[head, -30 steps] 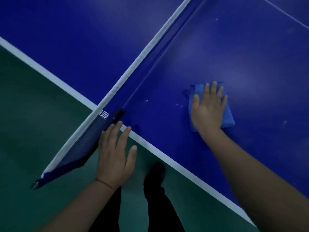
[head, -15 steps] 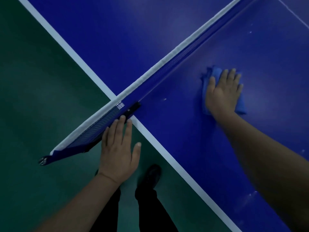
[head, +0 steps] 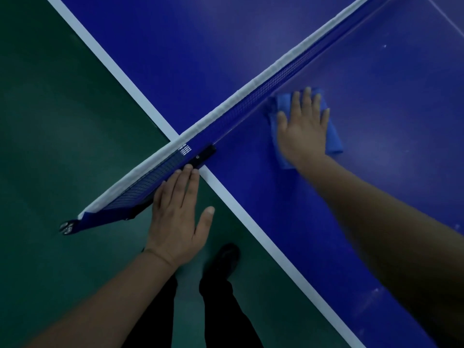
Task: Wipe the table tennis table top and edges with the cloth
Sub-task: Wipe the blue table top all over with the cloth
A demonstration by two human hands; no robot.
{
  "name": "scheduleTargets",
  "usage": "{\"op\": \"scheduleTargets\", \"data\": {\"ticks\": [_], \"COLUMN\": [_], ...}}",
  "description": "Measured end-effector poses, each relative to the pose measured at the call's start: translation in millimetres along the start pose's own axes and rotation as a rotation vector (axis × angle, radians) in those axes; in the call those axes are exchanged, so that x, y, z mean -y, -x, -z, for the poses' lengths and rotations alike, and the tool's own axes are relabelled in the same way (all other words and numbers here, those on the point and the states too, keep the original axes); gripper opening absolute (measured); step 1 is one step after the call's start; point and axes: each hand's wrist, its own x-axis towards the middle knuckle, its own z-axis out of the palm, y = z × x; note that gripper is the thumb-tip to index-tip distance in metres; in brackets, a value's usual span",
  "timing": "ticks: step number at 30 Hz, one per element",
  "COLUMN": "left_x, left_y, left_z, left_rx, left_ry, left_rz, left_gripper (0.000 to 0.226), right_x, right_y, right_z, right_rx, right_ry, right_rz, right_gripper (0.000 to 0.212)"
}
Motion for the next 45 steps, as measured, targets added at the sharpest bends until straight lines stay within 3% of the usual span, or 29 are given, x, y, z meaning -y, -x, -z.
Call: {"op": "scheduleTargets", "data": {"ticks": [1,4,8,10,13,14,20,24,27,33,36,38,41,43,45], "left_x": [0.3,2.4,6.4,9.5,12.6,13.4,14.4,8.5,-6.7,-58.1,-78.4,-84.1,-83.4,-82.7,-84.4], "left_y": [0.5,-0.2,-0.2,1.1,2.3,2.5,3.2,2.8,-5.1,-60.3,-99.8,-118.8,-124.9,-123.1,-124.9], "left_z": [0.0,1.8,5.1,5.7,8.1,9.0,13.3,17.1,17.2,0.2,-13.0,-18.5,-23.3,-25.8,-26.2], "left_rx": [-0.004,-0.014,-0.009,-0.007,-0.013,-0.022,-0.072,-0.145,-0.159,0.081,0.143,0.147,0.168,0.173,0.181], "left_ry": [0.011,0.062,0.087,0.118,0.196,0.220,0.346,0.403,0.347,0.287,0.191,0.160,0.077,0.017,-0.026], "left_rz": [-0.005,-0.022,-0.068,-0.077,-0.080,-0.081,-0.059,-0.040,-0.096,-0.204,-0.273,-0.261,-0.272,-0.331,-0.326], "left_gripper": [0.072,0.072,0.073,0.072,0.072,0.072,0.076,0.071,0.059,0.064,0.071,0.075,0.077,0.073,0.069], "right_x": [18.4,59.4,37.9,29.1,53.5,68.9,106.3,83.0,36.1,-116.4,-114.3,-69.6,-20.4,-43.8,-95.5], "right_y": [9.9,76.2,120.2,97.7,86.1,94.9,142.3,144.7,144.6,99.4,83.8,102.5,155.2,158.6,140.0], "right_z": [-3.8,-22.0,-26.3,-23.8,-23.2,-26.5,-45.5,-44.3,-40.7,-5.0,2.5,-12.9,-31.7,-30.9,-27.0], "right_rx": [-0.009,0.037,0.130,0.097,0.019,0.008,-0.020,0.020,0.028,0.047,0.018,-0.062,-0.019,0.002,-0.016], "right_ry": [-0.001,0.000,0.056,0.045,-0.011,-0.009,-0.011,-0.008,-0.029,0.018,-0.023,0.017,-0.002,-0.021,0.008], "right_rz": [0.028,0.389,0.715,0.649,0.253,0.201,0.333,0.609,0.623,0.056,-0.268,-0.174,0.251,0.362,0.293], "right_gripper": [0.063,0.065,0.063,0.064,0.066,0.067,0.063,0.058,0.055,0.064,0.066,0.063,0.056,0.055,0.056]}}
